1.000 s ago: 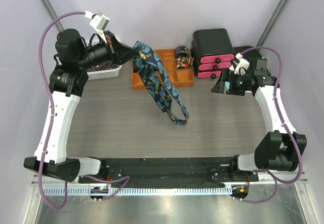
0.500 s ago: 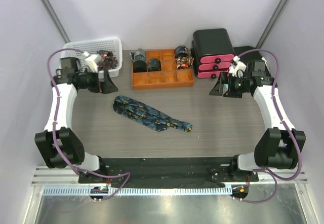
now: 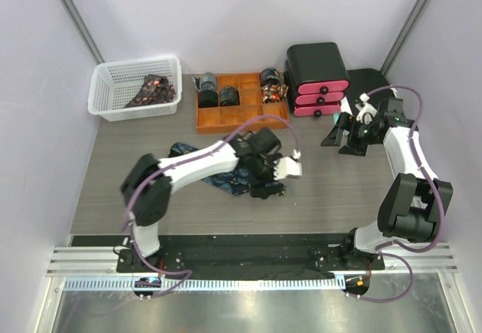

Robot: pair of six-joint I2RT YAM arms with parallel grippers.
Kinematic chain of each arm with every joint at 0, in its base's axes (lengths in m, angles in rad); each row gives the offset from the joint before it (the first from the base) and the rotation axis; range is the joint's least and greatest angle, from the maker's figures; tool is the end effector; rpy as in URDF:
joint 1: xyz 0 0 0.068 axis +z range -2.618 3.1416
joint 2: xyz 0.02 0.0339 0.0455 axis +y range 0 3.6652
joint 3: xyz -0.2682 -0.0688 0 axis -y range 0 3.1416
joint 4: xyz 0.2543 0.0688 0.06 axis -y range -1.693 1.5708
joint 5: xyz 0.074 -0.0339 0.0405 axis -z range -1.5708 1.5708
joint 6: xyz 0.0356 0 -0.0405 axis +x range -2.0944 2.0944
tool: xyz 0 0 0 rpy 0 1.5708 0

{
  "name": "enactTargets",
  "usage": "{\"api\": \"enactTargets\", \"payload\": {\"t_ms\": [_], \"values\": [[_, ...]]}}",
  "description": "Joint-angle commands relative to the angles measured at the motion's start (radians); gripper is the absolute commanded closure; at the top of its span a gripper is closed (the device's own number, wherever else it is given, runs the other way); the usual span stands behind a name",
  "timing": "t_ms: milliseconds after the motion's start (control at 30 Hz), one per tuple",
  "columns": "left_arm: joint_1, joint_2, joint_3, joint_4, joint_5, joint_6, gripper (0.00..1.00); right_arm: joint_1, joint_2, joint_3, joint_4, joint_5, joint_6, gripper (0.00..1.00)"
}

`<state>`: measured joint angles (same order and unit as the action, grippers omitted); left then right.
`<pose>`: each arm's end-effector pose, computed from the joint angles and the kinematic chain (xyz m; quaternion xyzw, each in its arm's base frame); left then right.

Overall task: Roll the ties
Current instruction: Place the tie at the center of the board.

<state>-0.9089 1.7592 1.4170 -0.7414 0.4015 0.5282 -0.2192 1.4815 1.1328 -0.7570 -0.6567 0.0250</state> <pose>0.2225 -0.3082 0.2538 0.6622 0.6842 -0.2347 0.1955 0.2989 -0.0443 0.2588 0.0384 0.9233 0.2912 0.2475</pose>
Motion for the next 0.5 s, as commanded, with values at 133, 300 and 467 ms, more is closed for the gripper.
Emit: {"api": "enactTargets", "payload": {"t_ms": [133, 300, 467], "values": [[-0.119, 0.258, 0.201, 0.077, -0.177, 0.127, 0.40, -0.054, -0.007, -0.028, 0.007, -0.049, 0.015, 0.13], [-0.137, 0.348, 0.224, 0.106, -0.225, 0.157, 0.47, -0.054, -0.023, -0.036, 0.008, -0.050, 0.016, 0.14], [-0.131, 0.298, 0.194, 0.128, -0.248, 0.133, 0.87, -0.052, -0.015, -0.039, 0.016, -0.060, 0.016, 0.17]]}}
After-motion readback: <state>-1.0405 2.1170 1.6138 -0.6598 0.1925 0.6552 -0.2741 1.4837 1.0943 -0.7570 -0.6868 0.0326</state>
